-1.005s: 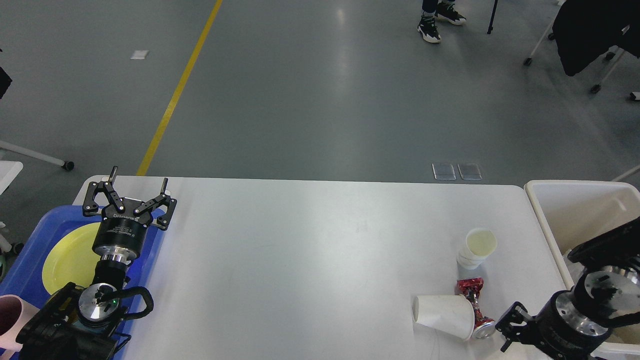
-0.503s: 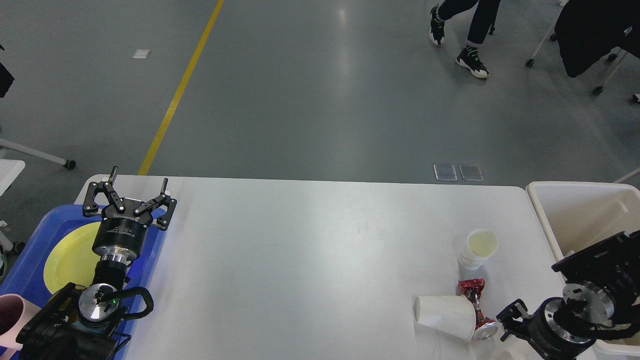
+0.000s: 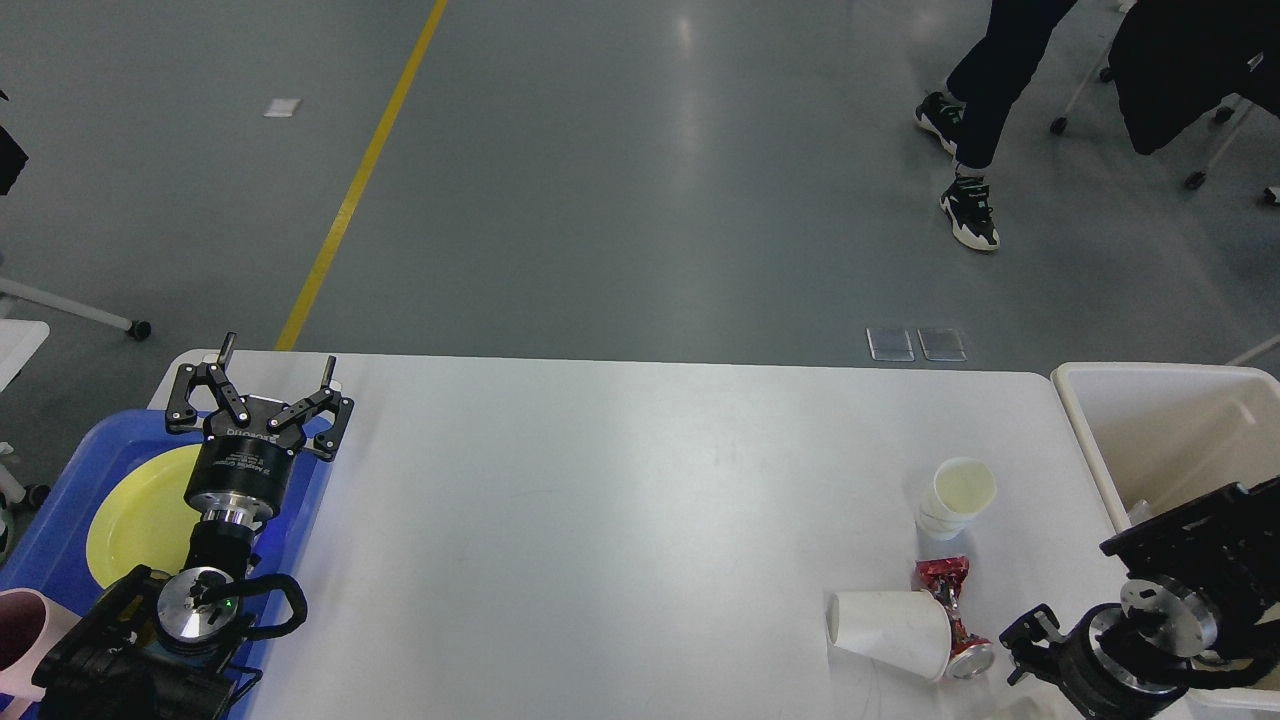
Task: Tidy desktop
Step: 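Grasp the white paper cup with the right gripper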
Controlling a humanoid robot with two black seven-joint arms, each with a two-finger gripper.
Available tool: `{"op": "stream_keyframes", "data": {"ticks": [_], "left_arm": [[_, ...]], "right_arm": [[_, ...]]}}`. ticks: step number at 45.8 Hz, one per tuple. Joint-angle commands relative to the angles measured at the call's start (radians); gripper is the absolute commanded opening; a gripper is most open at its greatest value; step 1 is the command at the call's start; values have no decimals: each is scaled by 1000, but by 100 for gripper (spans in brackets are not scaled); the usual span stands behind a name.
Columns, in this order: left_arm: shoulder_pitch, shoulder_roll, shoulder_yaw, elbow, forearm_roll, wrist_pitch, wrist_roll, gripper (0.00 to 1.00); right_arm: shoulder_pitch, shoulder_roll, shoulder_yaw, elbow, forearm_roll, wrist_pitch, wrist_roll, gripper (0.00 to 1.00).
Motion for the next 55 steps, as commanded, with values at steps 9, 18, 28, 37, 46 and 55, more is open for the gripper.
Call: {"op": "stream_keyframes", "data": {"ticks": [9, 18, 28, 37, 46, 55], "left_arm": [[0, 0, 0, 0, 0, 0, 0, 96], [0, 0, 0, 0, 0, 0, 0, 96], [0, 0, 0, 0, 0, 0, 0, 96], [0, 0, 0, 0, 0, 0, 0, 96], [0, 0, 0, 0, 0, 0, 0, 96], [0, 0, 0, 0, 0, 0, 0, 96]], "right_arm": [[-39, -1, 0, -56, 0, -2, 0, 97], [-103, 1, 35, -104, 0, 0, 0, 97], [-182, 2, 95, -180, 0, 0, -1, 97], [-202, 18, 112, -193, 0, 0, -1, 82], [-197, 18, 112, -179, 31, 20, -1, 31], [-179, -10, 115, -182, 77, 20, -1, 1]]}}
